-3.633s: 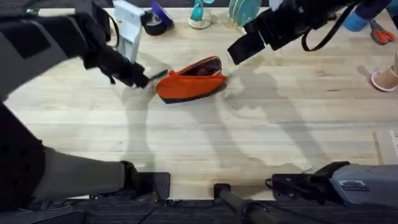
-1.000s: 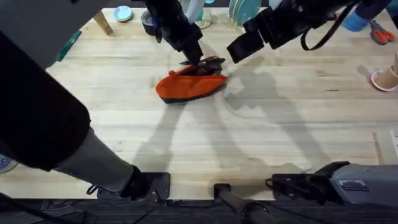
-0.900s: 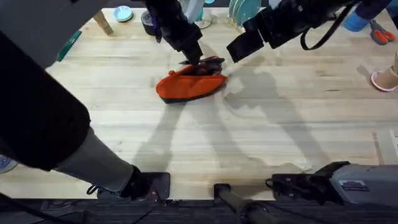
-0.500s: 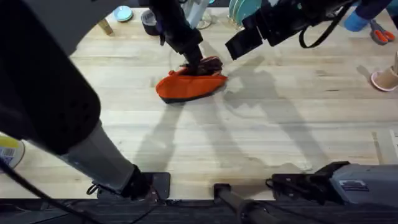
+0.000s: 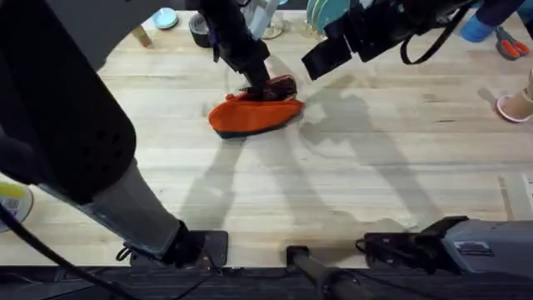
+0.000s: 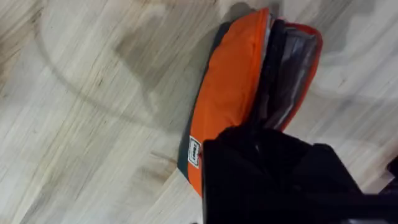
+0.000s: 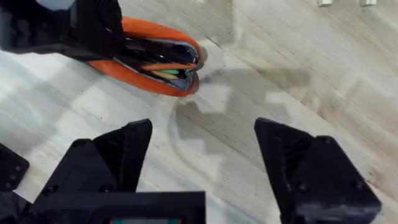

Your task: Unzip the bag, pick up the pens from the table one at a time and place them inside, then zip the bag closed.

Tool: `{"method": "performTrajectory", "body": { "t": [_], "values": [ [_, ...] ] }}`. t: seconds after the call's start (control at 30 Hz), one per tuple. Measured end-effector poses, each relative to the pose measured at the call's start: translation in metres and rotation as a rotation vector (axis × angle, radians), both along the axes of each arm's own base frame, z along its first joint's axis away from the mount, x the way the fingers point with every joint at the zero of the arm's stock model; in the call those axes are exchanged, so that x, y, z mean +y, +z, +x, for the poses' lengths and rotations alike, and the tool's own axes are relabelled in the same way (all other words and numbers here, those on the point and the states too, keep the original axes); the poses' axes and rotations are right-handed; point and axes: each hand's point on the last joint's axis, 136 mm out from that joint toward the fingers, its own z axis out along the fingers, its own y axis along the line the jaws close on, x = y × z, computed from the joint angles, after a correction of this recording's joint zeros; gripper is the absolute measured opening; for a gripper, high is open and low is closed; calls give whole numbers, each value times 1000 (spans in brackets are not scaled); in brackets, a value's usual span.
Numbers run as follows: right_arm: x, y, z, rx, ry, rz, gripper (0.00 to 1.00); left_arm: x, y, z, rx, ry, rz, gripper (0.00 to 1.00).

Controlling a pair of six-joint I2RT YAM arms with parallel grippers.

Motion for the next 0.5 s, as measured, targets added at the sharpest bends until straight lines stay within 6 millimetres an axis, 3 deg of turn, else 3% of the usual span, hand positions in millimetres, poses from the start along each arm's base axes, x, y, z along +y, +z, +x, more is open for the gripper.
{"method": "performTrajectory", "body": {
  "t": [0.5],
  "values": [
    [0,0,0,-1,0,0,996,-5,2,-6,27,-4,-34,42]
  ]
}}
